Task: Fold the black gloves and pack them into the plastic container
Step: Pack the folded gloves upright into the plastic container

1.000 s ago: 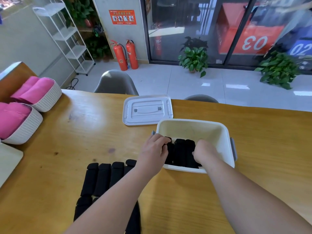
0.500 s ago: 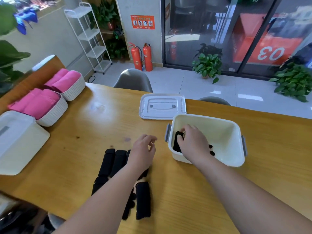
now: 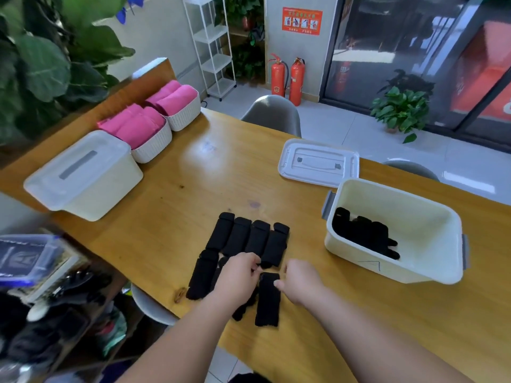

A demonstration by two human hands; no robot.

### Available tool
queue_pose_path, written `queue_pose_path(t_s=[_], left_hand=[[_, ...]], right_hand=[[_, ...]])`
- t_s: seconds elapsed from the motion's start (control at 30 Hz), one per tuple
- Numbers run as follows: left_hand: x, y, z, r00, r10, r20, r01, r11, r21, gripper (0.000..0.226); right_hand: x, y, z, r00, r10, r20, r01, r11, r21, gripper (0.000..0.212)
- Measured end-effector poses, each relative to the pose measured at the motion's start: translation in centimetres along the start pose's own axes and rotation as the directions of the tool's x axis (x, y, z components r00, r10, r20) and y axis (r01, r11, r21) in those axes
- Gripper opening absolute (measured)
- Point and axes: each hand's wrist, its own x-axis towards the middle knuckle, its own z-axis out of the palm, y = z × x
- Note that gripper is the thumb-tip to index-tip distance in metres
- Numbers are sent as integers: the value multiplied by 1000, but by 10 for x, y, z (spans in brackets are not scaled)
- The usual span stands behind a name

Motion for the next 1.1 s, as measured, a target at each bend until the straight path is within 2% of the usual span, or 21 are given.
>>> queue_pose_path(t_s=[0.07, 0.17, 0.33, 0.47, 0.6, 0.7, 0.8, 0.87, 1.1], left_hand=[[-9, -3, 6, 999, -34, -3, 34, 999, 30, 33], [-18, -6, 15, 998, -63, 30, 61, 996, 70, 29], [-20, -2, 21, 991, -100, 89, 96, 994, 55, 33], [-18, 4, 18, 981, -125, 146, 142, 983, -115, 32], [-14, 15, 14, 971, -145, 191, 201, 925, -322, 37], [-10, 27, 6, 969, -147, 196, 225, 853, -470, 39], [-8, 40, -7, 972, -96, 213, 200, 811, -549, 43], [-6, 49, -19, 973, -61, 224, 188, 774, -604, 41], [16, 98, -61, 963, 110, 247, 123, 636, -762, 38]], right_hand=[[2, 0, 15, 999, 32, 41, -32, 999, -9, 25], [4, 0, 33, 997, 66, 27, -67, 997, 31, 27], [4, 4, 47, 995, 98, 14, -99, 976, 192, 27], [3, 15, 54, 989, 147, 34, -148, 897, 416, 30], [1, 29, 42, 982, 175, 68, -179, 760, 625, 31], [-4, 40, 24, 987, 143, 68, -146, 655, 742, 31], [-14, 46, 3, 995, 77, 56, -86, 488, 869, 33], [-24, 47, -11, 999, 46, 15, -34, 435, 900, 33], [-39, 51, -58, 968, 124, -216, 139, 453, 880, 27]])
